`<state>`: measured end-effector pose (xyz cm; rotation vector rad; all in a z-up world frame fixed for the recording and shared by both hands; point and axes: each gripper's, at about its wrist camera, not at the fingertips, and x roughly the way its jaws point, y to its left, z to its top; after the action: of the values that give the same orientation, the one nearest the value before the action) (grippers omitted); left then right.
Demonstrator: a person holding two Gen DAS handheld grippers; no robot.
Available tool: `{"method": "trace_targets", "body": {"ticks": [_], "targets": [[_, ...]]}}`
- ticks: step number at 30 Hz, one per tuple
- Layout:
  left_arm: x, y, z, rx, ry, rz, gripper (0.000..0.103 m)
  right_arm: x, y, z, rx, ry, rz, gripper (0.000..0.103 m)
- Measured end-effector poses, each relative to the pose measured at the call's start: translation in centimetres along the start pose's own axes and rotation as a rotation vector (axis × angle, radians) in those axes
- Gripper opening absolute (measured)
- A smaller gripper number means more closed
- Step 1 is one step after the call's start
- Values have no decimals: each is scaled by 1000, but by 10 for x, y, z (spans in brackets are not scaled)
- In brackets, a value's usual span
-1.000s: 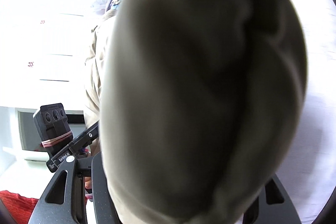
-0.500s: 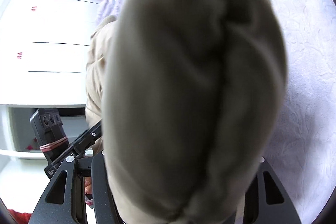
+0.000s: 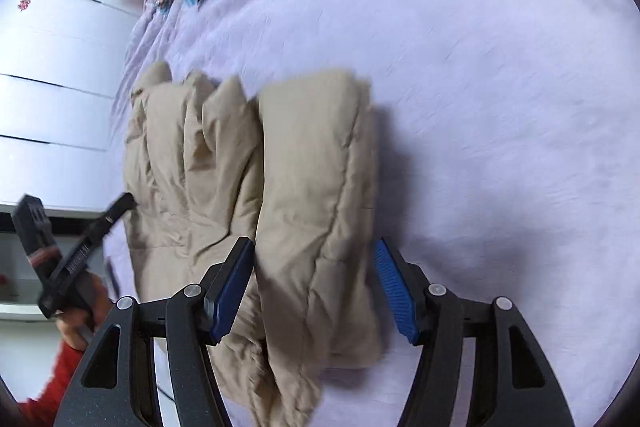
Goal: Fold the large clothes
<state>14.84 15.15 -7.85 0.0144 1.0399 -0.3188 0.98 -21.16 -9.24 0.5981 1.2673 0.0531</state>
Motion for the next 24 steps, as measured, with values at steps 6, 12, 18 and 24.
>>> {"method": "trace_targets", "body": {"ticks": [6,12,18,24], "targets": [[37,-17,32,26,45,-26,64,-24,39,-54,-59,-77,80,26],[67,-63,20,160,57,73,67,54,111,-48,-218,-9,-31,26],[78,-69,18,151,68,85,69,101,64,-28,-113,32,-122,23],[79,-70,15,157,62,100,70,110,54,-22,-105,54,-113,23]]}}
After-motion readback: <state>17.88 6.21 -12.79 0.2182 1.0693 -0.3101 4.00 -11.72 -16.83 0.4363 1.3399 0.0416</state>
